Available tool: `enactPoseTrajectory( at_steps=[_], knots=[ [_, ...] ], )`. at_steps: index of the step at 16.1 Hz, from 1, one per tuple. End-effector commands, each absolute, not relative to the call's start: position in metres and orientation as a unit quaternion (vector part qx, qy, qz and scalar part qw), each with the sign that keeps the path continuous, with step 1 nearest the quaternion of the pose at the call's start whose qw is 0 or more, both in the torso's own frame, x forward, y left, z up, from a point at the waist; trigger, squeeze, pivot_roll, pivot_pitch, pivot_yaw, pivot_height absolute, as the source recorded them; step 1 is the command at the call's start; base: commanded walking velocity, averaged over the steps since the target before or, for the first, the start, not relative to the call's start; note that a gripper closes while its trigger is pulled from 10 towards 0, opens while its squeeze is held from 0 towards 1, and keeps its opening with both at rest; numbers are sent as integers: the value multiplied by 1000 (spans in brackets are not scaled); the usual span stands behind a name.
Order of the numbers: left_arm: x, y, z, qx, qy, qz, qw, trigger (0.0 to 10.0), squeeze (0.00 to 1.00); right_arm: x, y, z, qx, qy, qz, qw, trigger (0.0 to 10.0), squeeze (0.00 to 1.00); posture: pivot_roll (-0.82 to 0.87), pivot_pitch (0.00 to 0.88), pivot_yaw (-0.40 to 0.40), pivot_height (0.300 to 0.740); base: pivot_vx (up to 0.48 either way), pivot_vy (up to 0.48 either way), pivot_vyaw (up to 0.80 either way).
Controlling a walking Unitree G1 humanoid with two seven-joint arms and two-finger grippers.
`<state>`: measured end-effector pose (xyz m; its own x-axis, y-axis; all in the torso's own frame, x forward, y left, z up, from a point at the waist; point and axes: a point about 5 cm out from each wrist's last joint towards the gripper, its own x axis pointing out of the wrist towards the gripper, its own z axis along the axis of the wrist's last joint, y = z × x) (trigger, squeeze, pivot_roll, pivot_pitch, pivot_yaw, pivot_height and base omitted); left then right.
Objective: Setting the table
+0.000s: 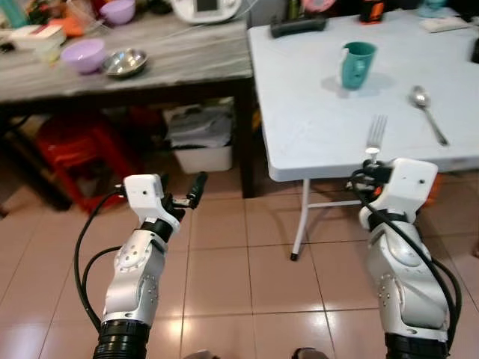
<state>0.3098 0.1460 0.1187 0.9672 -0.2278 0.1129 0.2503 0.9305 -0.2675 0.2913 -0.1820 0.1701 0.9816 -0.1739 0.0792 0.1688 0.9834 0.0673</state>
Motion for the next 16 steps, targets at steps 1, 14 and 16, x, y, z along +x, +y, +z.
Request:
enactPoseTrajectory(
  at_steps=[1, 14, 16],
  knots=[
    [309, 159, 117, -129, -37, -101, 986, 10000, 0, 292, -172, 174, 40, -51, -71, 995, 10000, 0, -107, 129, 97, 740, 0, 480, -519],
    [311, 158, 117, -125, -36, -93, 987, 10000, 0, 291, -172, 176, 34, -62, -70, 995, 10000, 0, -107, 131, 102, 740, 0, 469, 128],
    [311, 159, 118, -119, -43, -93, 988, 10000, 0, 291, -172, 176, 37, -63, -71, 995, 10000, 0, -107, 131, 102, 740, 0, 0, 0]
  ],
)
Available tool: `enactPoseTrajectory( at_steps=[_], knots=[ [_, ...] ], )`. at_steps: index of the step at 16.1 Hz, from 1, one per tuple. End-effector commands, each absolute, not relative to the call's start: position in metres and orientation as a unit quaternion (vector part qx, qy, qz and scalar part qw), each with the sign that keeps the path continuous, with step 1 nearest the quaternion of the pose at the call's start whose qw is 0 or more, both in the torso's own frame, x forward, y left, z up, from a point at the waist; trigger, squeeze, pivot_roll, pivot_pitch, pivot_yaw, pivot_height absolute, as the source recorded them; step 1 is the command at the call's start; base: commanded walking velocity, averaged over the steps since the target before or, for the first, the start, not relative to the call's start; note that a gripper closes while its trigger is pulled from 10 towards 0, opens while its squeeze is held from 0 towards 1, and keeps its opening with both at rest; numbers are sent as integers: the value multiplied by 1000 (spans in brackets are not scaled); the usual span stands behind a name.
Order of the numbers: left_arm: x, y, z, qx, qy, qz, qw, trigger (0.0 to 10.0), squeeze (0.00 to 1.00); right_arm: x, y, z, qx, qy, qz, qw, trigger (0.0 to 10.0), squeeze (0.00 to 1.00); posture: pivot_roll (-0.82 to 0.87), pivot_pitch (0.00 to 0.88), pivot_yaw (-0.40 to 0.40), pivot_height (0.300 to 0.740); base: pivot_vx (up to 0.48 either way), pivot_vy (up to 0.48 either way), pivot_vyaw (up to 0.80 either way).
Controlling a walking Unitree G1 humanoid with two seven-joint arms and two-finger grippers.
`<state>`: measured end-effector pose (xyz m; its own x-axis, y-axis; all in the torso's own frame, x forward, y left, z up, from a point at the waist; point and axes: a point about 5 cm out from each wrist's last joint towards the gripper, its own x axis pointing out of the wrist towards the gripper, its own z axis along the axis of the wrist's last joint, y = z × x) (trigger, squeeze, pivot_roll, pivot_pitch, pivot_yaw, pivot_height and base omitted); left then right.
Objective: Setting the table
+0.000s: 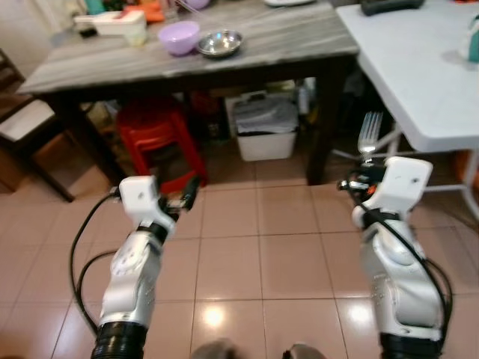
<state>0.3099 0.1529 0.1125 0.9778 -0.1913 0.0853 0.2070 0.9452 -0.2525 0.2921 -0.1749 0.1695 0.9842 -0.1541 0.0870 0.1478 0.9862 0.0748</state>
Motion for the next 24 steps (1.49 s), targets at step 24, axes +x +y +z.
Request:
enactPoseTrajectory(
  at_steps=[24],
  knots=[
    [306, 155, 120, -126, -51, -119, 984, 10000, 0, 291, -168, 177, 37, -72, -58, 995, 10000, 0, -105, 121, 98, 740, 289, 0, 167]
  ],
)
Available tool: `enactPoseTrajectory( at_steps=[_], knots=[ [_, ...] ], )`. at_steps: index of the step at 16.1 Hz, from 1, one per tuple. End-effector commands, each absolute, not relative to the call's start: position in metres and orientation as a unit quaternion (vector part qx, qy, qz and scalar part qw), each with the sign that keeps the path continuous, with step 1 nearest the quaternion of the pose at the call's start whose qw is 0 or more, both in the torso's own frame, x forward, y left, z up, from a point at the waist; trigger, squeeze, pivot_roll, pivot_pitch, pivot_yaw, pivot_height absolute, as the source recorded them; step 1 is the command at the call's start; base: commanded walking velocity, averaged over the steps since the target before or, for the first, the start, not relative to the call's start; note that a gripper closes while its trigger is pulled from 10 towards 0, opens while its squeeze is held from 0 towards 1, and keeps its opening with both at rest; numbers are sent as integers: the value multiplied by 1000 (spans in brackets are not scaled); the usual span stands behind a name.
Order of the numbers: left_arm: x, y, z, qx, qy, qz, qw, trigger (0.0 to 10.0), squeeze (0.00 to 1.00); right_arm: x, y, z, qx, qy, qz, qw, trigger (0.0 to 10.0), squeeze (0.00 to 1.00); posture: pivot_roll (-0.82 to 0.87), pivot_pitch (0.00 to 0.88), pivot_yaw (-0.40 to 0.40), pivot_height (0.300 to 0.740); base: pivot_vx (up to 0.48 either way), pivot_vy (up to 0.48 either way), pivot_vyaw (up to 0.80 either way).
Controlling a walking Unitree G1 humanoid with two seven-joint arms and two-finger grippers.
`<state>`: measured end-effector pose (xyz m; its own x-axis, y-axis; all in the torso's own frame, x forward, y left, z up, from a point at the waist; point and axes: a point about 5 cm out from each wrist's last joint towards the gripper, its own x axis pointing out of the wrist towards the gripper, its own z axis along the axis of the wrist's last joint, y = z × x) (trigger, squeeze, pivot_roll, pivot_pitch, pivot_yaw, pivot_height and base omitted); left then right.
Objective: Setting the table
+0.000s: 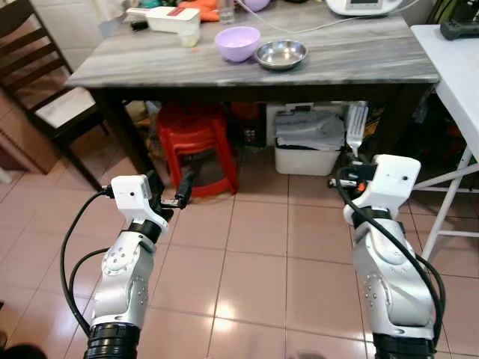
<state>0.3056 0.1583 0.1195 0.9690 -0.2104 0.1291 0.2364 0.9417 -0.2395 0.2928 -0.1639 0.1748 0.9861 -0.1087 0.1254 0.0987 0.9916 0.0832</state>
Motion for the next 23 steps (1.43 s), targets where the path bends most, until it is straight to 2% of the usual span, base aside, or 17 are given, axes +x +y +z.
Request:
enactPoseTrajectory(
  at_steps=[1, 5, 8, 11, 15, 19, 23],
  knots=[
    [306, 155, 120, -126, -50, -120, 983, 10000, 0, 291, -168, 177, 38, -71, -58, 995, 10000, 0, -105, 121, 98, 740, 375, 0, 0],
    [305, 154, 119, -127, -49, -121, 983, 10000, 0, 291, -169, 176, 45, -68, -62, 995, 10000, 0, -105, 121, 98, 740, 405, 0, 0],
    [306, 153, 120, -128, -50, -122, 983, 10000, 0, 291, -169, 176, 46, -68, -63, 995, 10000, 0, -107, 119, 100, 740, 480, 0, -615],
    [306, 151, 121, -130, -51, -123, 983, 10000, 0, 291, -170, 176, 47, -68, -65, 994, 10000, 0, -108, 120, 102, 740, 480, 0, 0],
    [306, 150, 121, -130, -50, -125, 982, 10000, 0, 291, -170, 176, 48, -67, -66, 994, 10000, 0, -108, 120, 102, 740, 480, 0, -658],
    [306, 150, 121, -131, -50, -125, 982, 10000, 0, 291, -170, 177, 37, -70, -65, 995, 10000, 0, -109, 122, 103, 740, 480, 0, 0],
    [307, 149, 121, -131, -51, -127, 982, 10000, 0, 291, -170, 177, 36, -69, -66, 995, 10000, 0, -111, 122, 106, 740, 480, 0, 622]
  ],
)
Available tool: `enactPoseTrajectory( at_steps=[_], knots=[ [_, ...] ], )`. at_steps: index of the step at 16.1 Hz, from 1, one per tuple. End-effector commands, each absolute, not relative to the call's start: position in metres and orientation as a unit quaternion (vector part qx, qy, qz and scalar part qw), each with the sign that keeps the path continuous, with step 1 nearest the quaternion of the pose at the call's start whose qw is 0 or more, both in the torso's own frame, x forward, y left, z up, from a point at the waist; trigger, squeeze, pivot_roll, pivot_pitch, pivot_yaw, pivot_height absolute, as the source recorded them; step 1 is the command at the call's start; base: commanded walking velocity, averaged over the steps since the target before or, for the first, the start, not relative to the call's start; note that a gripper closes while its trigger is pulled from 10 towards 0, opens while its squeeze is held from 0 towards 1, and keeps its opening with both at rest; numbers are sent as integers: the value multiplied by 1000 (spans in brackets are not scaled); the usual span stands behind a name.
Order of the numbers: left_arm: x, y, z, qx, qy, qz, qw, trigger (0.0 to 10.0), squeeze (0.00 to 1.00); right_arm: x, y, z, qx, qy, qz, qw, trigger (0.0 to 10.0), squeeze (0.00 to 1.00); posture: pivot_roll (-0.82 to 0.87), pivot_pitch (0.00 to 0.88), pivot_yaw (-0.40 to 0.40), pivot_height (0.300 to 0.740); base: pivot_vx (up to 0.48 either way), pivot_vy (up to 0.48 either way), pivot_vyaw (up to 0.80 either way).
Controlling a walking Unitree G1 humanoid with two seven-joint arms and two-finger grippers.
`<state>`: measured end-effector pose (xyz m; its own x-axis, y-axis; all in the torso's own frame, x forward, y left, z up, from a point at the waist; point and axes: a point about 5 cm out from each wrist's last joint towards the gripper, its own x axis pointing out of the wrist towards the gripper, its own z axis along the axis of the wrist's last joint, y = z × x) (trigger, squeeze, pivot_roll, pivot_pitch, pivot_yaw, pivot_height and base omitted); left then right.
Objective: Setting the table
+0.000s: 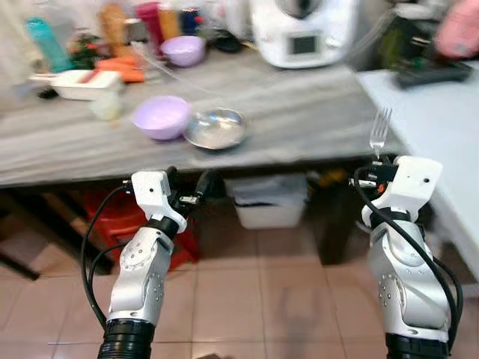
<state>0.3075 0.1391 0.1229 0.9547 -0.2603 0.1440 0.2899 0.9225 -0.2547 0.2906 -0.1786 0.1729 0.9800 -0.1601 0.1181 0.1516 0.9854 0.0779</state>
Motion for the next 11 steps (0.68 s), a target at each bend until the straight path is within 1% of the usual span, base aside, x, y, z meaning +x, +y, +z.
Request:
enactPoseTrajectory(
  at_steps=[1, 2, 4, 9, 10, 11],
  knots=[
    [307, 149, 122, -131, -51, -127, 982, 10000, 0, 291, -170, 177, 38, -70, -67, 995, 10000, 0, -111, 122, 106, 740, 480, 0, 788],
    [307, 149, 122, -131, -51, -127, 982, 10000, 0, 291, -170, 176, 39, -70, -67, 995, 10000, 0, -111, 122, 106, 740, 480, 0, 619],
    [306, 149, 122, -132, -51, -126, 982, 10000, 0, 291, -170, 176, 40, -70, -66, 995, 10000, 0, -111, 122, 106, 740, 480, 0, 0],
    [306, 149, 123, -134, -53, -125, 982, 10000, 0, 291, -169, 176, 41, -69, -63, 995, 10000, 0, -110, 123, 107, 740, 361, 0, 0],
    [305, 149, 122, -134, -50, -123, 982, 10000, 0, 291, -169, 176, 41, -69, -64, 995, 10000, 0, -110, 123, 107, 740, 289, 0, 0],
    [304, 150, 122, -134, -50, -123, 982, 10000, 0, 291, -170, 176, 39, -68, -65, 995, 10000, 0, -110, 123, 107, 740, 0, 0, 0]
  ],
)
